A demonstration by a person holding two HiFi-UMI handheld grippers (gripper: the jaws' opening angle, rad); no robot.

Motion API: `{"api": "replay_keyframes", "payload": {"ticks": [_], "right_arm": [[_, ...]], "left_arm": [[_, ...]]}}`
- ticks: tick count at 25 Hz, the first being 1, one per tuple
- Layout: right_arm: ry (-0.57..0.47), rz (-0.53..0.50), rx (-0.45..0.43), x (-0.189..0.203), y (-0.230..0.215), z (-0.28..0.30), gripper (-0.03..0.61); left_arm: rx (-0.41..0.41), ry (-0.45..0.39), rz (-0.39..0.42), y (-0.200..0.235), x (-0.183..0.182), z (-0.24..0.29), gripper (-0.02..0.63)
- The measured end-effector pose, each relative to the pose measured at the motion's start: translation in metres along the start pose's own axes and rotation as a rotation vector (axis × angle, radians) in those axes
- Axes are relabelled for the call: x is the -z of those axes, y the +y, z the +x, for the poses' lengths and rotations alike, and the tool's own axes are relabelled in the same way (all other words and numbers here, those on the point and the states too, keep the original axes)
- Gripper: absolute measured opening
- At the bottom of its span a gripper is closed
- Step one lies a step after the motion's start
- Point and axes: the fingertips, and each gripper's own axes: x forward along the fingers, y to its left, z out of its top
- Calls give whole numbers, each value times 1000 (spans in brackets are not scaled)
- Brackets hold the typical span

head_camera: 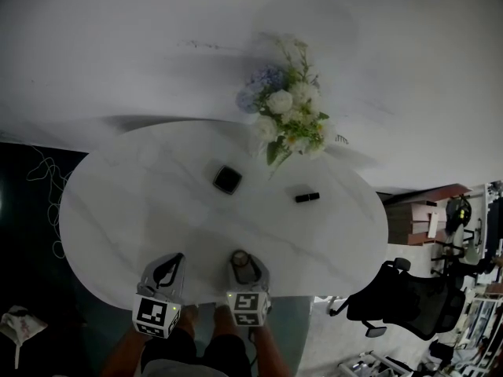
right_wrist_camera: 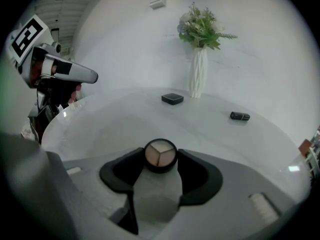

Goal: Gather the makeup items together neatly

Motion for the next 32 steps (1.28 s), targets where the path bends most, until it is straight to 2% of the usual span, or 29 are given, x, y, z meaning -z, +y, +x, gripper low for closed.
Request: {"api": "replay_keyframes", "payload": {"ticks": [2, 3, 8, 22, 26, 32], "right_arm": [[-5, 3, 5, -1, -1, -1, 219], [-11, 5, 6, -3, -2, -3, 243], [-73, 29, 30, -29, -13, -24, 244], [-427, 100, 130, -161, -58, -145, 240], [-509, 104, 176, -181, -64, -180, 181], [-584, 123, 260, -183, -74, -213, 15]], "left_arm": [[-2, -6, 3, -1, -3, 0, 11], [-2, -11, 6, -1, -6, 0, 9], [-2, -56, 24, -3, -30, -3, 9], [10, -264, 90, -23, -143, -45, 9], [24, -302, 107, -34, -162, -56, 9], [64, -320, 129, -52, -172, -64, 9]]}}
